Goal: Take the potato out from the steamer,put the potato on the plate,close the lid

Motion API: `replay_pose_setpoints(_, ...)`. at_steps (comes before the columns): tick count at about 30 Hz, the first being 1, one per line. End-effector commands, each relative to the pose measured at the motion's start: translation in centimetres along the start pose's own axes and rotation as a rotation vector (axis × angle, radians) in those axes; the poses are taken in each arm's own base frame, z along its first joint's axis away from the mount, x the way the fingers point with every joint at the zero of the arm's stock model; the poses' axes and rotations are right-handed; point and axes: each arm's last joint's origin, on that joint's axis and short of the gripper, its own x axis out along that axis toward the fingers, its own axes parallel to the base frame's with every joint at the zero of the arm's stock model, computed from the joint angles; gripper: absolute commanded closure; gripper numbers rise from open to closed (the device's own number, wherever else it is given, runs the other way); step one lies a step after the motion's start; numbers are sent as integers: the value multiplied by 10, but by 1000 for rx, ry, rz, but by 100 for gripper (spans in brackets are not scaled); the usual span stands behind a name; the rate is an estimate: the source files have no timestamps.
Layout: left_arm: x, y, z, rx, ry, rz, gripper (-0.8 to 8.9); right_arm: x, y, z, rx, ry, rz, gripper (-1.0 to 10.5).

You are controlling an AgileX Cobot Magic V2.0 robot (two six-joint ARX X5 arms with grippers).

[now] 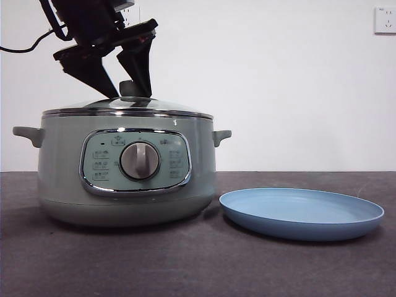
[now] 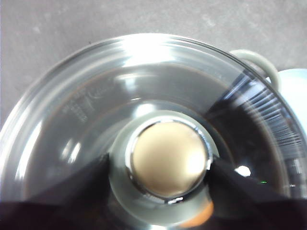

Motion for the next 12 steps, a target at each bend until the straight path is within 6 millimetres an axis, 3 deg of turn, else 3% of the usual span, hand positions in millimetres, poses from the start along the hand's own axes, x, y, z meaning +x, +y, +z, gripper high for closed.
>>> replay_pose_setpoints(1, 3, -1, -1, 0, 13, -3, 826, 0, 1, 0, -9, 2, 4, 258)
replay_pose_setpoints(12, -3, -3, 3, 30, -23, -6, 822, 0, 1, 0, 1, 2, 9, 258)
